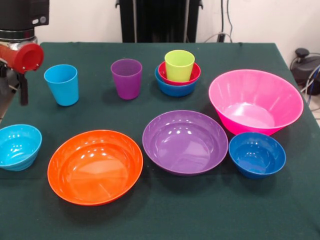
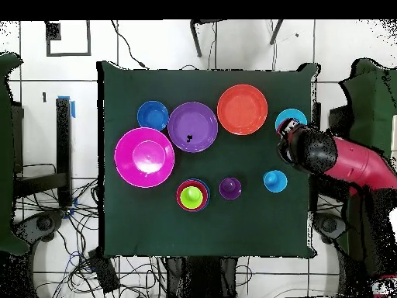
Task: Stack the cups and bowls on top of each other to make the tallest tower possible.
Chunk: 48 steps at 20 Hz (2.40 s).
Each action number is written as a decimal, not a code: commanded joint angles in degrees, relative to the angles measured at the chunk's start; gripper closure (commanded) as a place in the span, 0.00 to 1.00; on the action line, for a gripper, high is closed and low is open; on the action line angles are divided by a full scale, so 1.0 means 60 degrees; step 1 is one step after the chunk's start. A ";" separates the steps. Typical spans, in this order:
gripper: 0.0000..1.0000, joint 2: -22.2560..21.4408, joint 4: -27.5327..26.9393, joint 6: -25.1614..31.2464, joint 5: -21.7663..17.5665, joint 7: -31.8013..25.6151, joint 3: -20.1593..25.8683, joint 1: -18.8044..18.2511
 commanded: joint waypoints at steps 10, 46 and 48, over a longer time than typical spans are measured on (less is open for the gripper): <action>0.00 0.0353 -0.0414 0.0663 0.0847 0.1147 -0.0718 0.0649; 0.00 0.1726 -0.1891 0.0865 0.3269 0.0588 -0.1508 0.1734; 0.00 0.1988 -0.2316 0.1058 0.3313 0.0537 -0.1496 0.1821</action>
